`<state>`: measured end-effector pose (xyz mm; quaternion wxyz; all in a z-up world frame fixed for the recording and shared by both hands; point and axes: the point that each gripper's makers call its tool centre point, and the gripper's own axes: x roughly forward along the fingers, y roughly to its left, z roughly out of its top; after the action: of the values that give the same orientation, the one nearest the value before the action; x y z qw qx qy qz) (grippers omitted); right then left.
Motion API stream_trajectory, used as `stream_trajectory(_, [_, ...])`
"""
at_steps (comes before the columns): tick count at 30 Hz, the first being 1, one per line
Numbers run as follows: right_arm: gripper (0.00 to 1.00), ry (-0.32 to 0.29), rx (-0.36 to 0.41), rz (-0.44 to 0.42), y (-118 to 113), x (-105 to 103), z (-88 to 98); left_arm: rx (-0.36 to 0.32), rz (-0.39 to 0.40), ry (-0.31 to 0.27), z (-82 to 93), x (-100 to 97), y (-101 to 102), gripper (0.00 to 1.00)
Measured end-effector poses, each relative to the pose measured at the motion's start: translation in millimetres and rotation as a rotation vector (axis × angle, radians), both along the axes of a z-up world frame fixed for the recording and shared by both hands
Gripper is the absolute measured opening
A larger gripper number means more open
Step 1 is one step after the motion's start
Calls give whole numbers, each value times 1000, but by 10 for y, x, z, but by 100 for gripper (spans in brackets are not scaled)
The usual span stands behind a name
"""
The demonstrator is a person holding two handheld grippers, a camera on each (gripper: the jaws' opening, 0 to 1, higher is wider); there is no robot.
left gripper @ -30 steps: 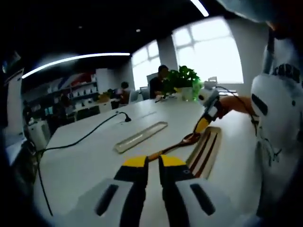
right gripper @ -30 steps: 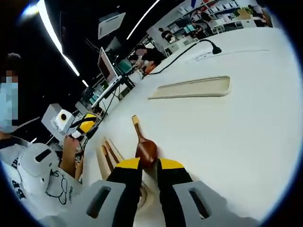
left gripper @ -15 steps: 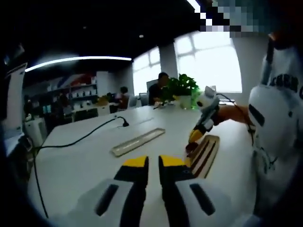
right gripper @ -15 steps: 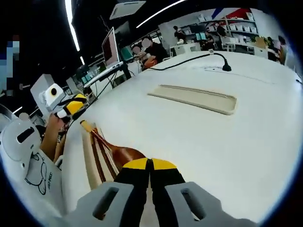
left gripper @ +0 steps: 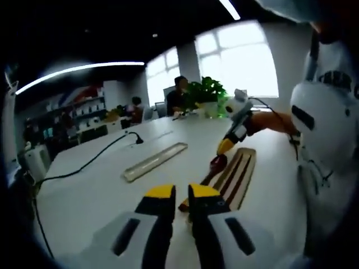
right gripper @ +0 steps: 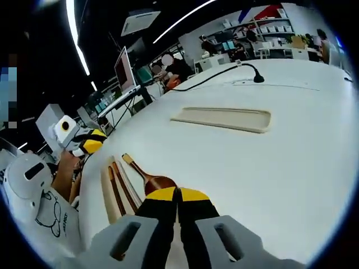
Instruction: Arrange the utensils inside the cutlery case until each visible utensil rests in its matching compartment.
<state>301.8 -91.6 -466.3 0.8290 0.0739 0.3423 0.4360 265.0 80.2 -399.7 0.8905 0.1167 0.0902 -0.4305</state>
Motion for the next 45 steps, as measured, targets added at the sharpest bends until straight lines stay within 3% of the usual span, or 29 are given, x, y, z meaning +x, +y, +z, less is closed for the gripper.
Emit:
stream_trajectory(6, [0,-15,21,-10,-7,33,66,54,-61,-9,8,107,-182,9])
stream_trajectory(10, [0,-22,33,-19,-64,51,91,99,-117,-5,-77,141,-378,9])
stream_trajectory(13, [0,-3,84,-28,-88,21,126,124,-140,-7,-131,147,-475,9])
stream_trajectory(15, [0,31,112,-38,-128,5,130,129,-150,-5,-150,144,-503,10])
stream_trajectory(19, [7,181,213,-45,-173,-62,130,133,-146,-4,-169,153,-492,10])
stream_trajectory(21, [7,227,239,-29,-158,-104,119,122,-136,-6,-161,158,-482,10])
stream_trajectory(26, [8,256,252,-12,-137,-108,114,89,-110,-10,-136,137,-450,10])
stream_trajectory(29, [11,340,309,12,-82,-164,145,65,-93,-12,-124,128,-432,10])
stream_trajectory(36, [11,363,284,14,-15,-139,53,64,-76,-10,-157,92,-388,10])
stream_trajectory(45, [2,359,224,10,89,-188,-7,30,-45,-9,-186,63,-321,10])
